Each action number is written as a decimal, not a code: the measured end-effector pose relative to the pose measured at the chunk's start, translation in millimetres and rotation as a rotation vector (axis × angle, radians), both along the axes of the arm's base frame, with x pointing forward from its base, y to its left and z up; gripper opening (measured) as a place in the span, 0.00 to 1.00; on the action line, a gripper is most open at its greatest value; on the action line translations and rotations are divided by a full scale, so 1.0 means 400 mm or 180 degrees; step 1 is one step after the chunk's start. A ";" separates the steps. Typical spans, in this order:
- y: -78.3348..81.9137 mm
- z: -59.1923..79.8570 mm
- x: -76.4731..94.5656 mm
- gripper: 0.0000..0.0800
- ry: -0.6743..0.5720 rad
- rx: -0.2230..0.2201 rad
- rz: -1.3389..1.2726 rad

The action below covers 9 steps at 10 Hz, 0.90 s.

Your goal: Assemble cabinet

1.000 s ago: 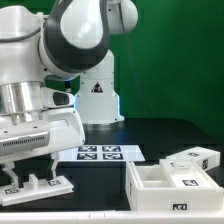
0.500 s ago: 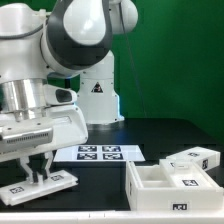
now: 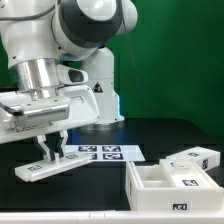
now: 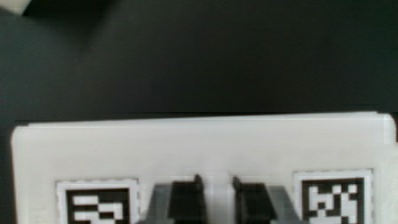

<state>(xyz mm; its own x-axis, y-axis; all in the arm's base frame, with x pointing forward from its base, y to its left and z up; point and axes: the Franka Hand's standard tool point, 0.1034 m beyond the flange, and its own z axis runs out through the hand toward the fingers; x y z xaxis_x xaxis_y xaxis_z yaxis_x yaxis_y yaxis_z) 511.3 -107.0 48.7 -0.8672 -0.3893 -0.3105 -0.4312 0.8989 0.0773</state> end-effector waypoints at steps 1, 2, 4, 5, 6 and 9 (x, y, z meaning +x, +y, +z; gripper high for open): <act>0.000 -0.002 -0.001 0.08 0.0050 0.0055 -0.0211; 0.000 -0.003 -0.002 0.08 0.0106 0.0120 -0.0461; 0.002 -0.001 -0.001 0.08 0.0108 0.0095 -0.0377; 0.007 0.011 0.004 0.08 0.0044 0.0018 -0.0093; 0.006 0.015 0.000 0.08 -0.0014 -0.0054 0.0143; 0.016 0.029 -0.002 0.08 -0.0218 -0.0285 0.1119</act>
Offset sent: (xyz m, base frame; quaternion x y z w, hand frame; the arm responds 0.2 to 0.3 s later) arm 0.0000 0.0000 0.0000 0.0000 0.0000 -0.0650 0.9979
